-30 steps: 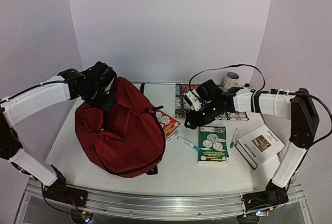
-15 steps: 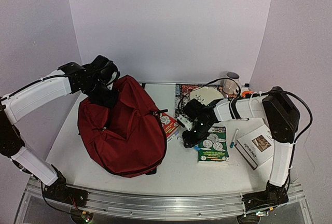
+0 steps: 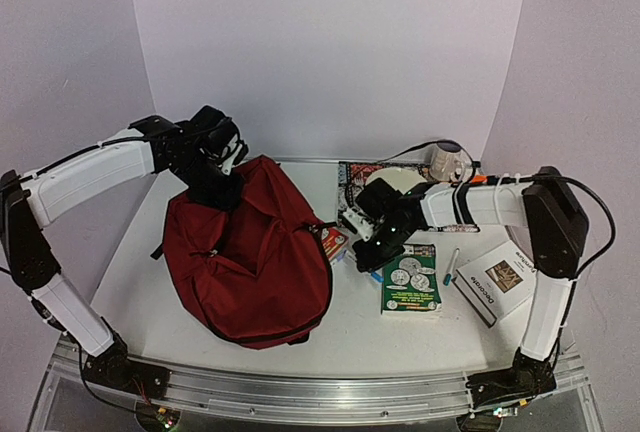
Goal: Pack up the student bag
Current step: Pick up the pen from the center of the board, then place the pen in the lower front pocket of the bag.
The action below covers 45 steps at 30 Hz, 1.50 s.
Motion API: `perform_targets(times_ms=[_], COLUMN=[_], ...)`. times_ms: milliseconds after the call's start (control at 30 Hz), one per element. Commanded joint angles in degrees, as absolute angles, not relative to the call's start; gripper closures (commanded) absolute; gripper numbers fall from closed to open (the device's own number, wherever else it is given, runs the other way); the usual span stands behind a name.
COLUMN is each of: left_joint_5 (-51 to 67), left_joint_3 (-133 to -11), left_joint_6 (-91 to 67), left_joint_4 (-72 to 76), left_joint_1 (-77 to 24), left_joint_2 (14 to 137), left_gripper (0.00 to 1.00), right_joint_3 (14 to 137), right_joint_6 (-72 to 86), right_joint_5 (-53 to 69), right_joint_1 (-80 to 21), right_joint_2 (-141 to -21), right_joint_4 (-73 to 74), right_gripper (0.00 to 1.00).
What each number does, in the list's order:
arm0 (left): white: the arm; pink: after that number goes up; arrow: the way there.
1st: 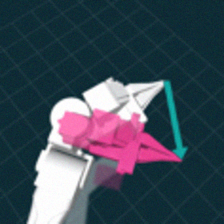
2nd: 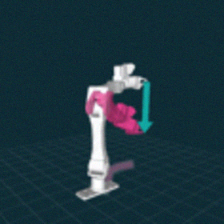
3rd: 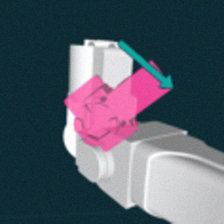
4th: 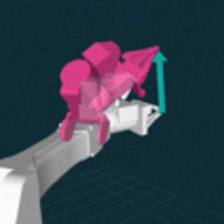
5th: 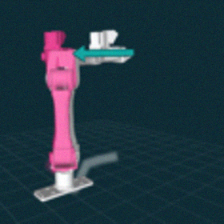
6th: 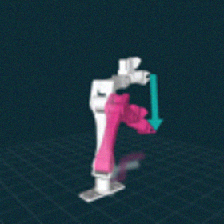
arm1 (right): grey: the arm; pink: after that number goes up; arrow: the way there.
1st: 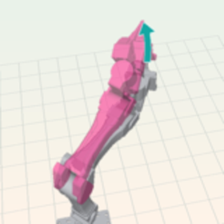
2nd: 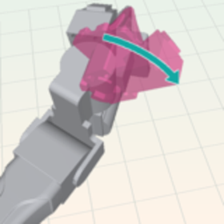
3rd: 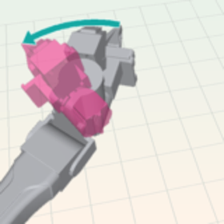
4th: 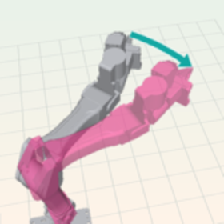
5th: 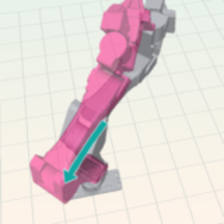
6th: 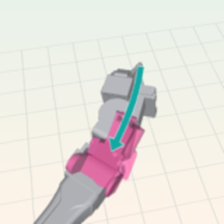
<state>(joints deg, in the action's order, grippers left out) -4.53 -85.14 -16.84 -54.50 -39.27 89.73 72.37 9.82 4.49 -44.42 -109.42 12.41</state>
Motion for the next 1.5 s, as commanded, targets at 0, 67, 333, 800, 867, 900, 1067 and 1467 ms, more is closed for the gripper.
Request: perform_targets(times_ms=[0,67,333,800,867,900,1067,1467], left_joint_5=[-0.4,0.1,4.2,15.6,15.9,16.2,17.3,21.1], left_joint_3=[-88.9,-88.4,-85.9,-82.3,-82.1,-82.0,-81.1,-77.3], left_joint_6=[-19.8,-20.8,-23.6,-31.0,-31.4,-31.4,-31.8,-32.2], left_joint_4=[-52.0,-51.0,-46.8,-37.6,-37.2,-37.0,-36.7,-34.8], left_joint_1=[-39.2,-39.2,-39.2,-39.3,-39.3,-39.4,-39.9,-41.7], left_joint_2=[91.0,91.5,93.2,95.7,95.7,95.5,94.7,93.3], left_gripper=[1.0,1.0,1.0,1.0,1.0,1.0,1.0,1.0], right_joint_3=[72.5,72.2,71.8,74.5,75.8,76.4,76.5,76.0], right_joint_6=[12.6,15.1,25.3,44.3,45.9,46.9,51.4,63.8], right_joint_5=[5.3,7.3,15.2,23.8,24.7,24.9,20.1,2.0], right_joint_1=[-44.6,-44.7,-48.8,-55.2,-55.7,-55.8,-55.8,-55.8], right_joint_2=[-100.6,-98.5,-93.6,-103.9,-106.3,-107.4,-109.9,-113.4], right_joint_4=[14.6,13.8,4.6,-14.2,-14.9,-15.1,-17.5,-29.8], right_gripper=[1.0,1.0,1.0,1.0,1.0,1.0,1.0,1.0])
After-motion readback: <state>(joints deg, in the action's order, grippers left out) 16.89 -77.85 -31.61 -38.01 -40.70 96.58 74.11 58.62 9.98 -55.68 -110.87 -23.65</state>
